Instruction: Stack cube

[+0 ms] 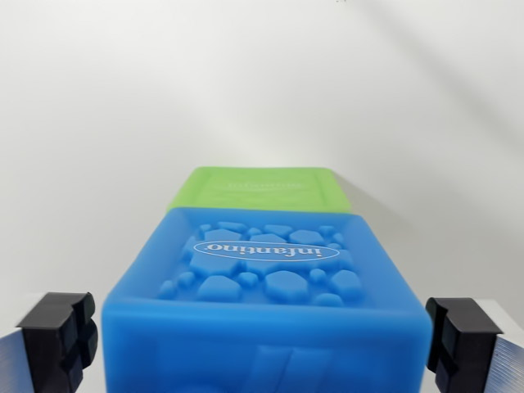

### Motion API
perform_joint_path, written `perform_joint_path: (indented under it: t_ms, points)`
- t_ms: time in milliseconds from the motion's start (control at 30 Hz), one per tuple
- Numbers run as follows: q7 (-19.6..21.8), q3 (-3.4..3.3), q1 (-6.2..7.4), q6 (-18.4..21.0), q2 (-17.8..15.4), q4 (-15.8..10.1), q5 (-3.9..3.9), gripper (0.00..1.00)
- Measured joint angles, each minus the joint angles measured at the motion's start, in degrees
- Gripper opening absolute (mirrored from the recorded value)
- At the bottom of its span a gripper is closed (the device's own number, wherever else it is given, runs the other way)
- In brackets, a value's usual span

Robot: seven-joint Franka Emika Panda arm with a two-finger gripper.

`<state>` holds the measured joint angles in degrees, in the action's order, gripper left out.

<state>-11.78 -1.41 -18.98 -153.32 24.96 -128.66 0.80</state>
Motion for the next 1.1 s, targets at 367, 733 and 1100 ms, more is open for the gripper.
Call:
perform_joint_path:
  t_ms: [367,733,1100]
  points:
    - [0.01,-0.01,0.0,2.12,-2.65,-0.32,-0.01,1.0]
    - [0.06,-0.08,0.03,6.22,-7.08,-0.56,-0.1,1.0]
    - [0.13,-0.12,0.03,11.16,-11.93,-0.45,-0.25,1.0]
